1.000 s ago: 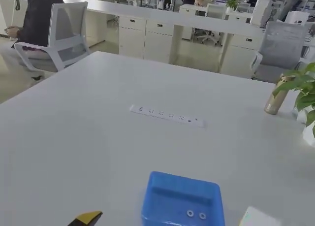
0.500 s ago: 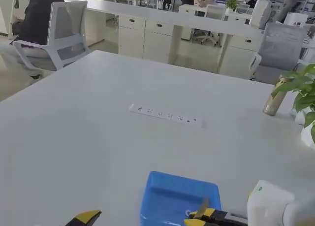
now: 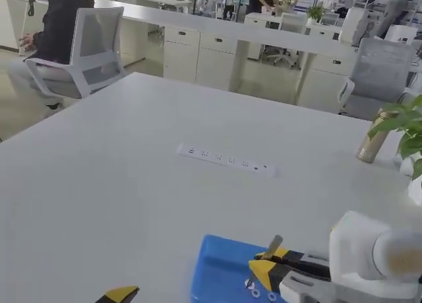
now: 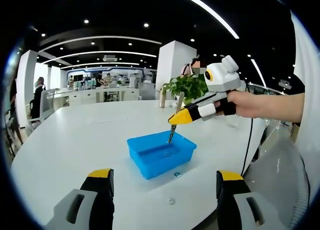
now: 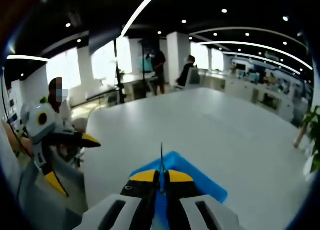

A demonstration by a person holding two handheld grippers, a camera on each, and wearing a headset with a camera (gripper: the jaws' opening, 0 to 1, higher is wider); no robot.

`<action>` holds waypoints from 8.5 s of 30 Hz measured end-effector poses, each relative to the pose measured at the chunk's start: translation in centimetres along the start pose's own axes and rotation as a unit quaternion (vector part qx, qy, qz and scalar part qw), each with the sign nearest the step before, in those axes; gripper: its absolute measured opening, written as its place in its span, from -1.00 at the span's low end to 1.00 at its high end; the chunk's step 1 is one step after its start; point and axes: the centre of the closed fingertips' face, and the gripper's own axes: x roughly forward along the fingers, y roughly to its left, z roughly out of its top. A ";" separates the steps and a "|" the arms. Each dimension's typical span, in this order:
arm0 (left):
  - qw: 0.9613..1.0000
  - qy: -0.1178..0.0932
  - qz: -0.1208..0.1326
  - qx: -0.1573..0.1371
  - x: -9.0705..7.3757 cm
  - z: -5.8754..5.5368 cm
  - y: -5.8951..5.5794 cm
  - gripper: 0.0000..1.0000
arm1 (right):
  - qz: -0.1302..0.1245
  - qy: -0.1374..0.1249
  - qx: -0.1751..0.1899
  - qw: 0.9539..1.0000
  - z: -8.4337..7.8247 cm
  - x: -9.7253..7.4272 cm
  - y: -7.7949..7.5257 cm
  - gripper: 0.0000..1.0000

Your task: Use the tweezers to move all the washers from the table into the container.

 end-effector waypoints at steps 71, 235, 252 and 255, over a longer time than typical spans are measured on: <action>1.000 0.014 -0.006 0.007 0.1 -0.6 -0.1 0.58 | -0.007 0.030 0.028 0.999 -3.4 2.1 -1.8 -0.94; 1.000 0.018 -0.008 0.005 0.1 -0.7 -0.1 0.54 | 0.042 0.067 0.003 0.997 -2.1 4.0 -0.1 -0.95; 1.000 0.018 -0.007 0.006 0.2 -0.7 0.0 0.54 | 0.042 0.067 0.002 0.997 -2.1 4.0 -0.3 -0.95; 1.000 0.017 -0.008 0.005 0.2 -0.7 -0.1 0.54 | 0.042 0.067 0.003 0.997 -2.1 4.0 -0.4 -0.95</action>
